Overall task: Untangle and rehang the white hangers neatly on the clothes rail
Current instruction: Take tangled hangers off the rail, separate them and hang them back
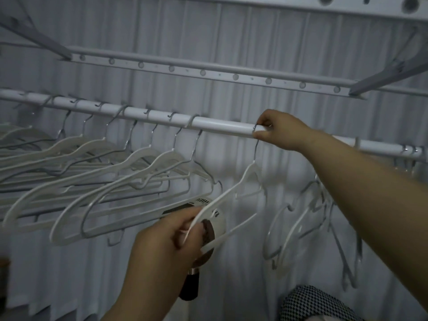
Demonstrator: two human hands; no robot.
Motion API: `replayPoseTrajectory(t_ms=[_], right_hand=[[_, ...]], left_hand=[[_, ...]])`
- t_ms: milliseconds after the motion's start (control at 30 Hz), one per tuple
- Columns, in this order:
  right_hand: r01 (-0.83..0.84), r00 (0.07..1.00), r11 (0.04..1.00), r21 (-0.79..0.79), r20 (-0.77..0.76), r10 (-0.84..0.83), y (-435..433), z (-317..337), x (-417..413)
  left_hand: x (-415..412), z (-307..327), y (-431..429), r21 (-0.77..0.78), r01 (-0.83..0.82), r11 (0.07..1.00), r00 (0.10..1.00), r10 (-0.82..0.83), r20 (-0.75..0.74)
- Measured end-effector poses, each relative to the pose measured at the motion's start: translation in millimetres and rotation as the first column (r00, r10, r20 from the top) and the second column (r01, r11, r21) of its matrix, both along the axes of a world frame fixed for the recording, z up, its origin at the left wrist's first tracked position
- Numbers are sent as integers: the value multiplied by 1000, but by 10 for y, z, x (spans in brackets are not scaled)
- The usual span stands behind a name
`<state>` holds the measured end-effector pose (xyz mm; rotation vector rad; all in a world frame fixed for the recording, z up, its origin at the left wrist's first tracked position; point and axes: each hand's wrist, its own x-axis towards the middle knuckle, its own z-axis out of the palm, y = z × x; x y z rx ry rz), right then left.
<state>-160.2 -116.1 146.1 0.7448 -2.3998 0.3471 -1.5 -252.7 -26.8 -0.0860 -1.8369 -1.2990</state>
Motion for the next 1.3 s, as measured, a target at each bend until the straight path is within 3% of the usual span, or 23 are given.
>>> replayPoseTrajectory(t_ms=[167,500,733,833,933,1033,1100,1200,1300], right_hand=[[-44,998,998,52,-33,46,-346,1,45],[-51,994,992,116,-86,62,-801,-12,8],[-70,993,991,116,-86,80,-762,-24,-30],[-86,992,992,88,-80,93,-683,2,0],[-80,992,995,59,-94,85,-507,56,38],[-31,990,999,31,-133,35,-216,120,61],[8,989,1000,13,-146,-6,22,157,69],[56,988,998,-22,-145,-59,404,188,76],[104,988,992,-67,-104,-111,787,173,65]], left_hand=[[50,-58,-284,-65,-124,990,992,124,-6],[38,-126,-543,-56,-135,989,990,132,-42],[53,-105,-570,-125,-189,974,981,192,11],[63,-51,-563,-217,-344,913,936,351,-6],[84,69,-530,-432,-503,749,860,484,-163],[93,187,-407,-472,-559,682,829,484,-282],[82,243,-257,-446,-466,764,881,352,-316],[33,253,35,-279,-126,952,982,81,-169],[-65,155,382,-193,39,981,999,-45,-28]])
